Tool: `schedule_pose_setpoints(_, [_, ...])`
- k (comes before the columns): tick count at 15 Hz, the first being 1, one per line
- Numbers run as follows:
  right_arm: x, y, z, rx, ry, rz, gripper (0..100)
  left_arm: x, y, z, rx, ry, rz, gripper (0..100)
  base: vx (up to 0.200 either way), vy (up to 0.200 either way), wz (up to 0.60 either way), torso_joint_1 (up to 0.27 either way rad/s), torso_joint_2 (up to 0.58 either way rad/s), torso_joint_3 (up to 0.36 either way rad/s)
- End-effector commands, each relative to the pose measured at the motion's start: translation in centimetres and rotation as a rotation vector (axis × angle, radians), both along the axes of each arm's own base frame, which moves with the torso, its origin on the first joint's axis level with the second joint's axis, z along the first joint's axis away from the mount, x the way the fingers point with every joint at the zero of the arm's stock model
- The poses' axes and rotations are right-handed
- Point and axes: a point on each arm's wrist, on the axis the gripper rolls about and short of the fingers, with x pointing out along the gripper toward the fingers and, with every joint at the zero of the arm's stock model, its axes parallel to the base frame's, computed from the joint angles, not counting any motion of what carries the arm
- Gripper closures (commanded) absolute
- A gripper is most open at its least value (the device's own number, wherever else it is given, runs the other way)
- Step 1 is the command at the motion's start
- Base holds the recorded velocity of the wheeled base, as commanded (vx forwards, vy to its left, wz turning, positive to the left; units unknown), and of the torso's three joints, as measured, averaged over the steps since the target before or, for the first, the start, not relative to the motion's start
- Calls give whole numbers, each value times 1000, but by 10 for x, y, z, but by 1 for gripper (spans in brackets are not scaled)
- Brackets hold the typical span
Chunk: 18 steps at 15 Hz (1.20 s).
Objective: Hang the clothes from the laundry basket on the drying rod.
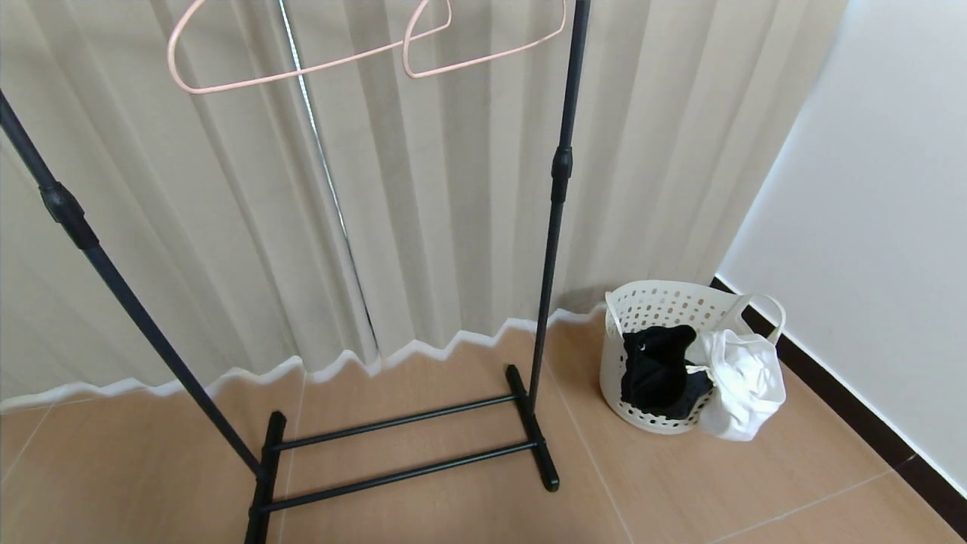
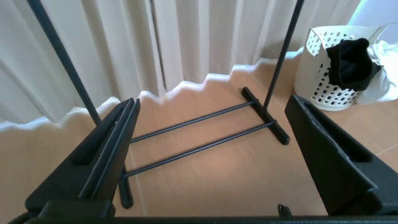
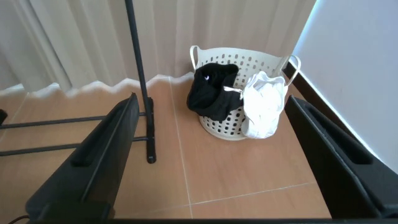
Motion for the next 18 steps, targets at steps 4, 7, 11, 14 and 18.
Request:
schedule_pose_setpoints(4, [0, 0, 0, 0, -1, 0, 0, 0, 0, 0, 0, 2, 0, 0, 200, 0, 0, 0, 6, 7])
schedule_pose_setpoints(7, [0, 0, 0, 0, 1, 0, 0, 0, 0, 0, 0, 2, 0, 0, 200, -133, 0, 2, 4, 2])
schedule_pose_setpoints(11, [0, 0, 0, 0, 2, 0, 0, 0, 0, 0, -2, 2, 0, 0, 0, -50, -300, 7, 3, 2])
schedule_pose_setpoints(14, [0, 0, 0, 0, 2, 0, 0, 0, 0, 0, 0, 2, 0, 0, 0, -67, -200, 0, 2, 3])
schedule_pose_setpoints(18, [0, 0, 0, 0, 1, 0, 0, 0, 0, 0, 0, 2, 0, 0, 100, -150, 0, 1, 4, 0])
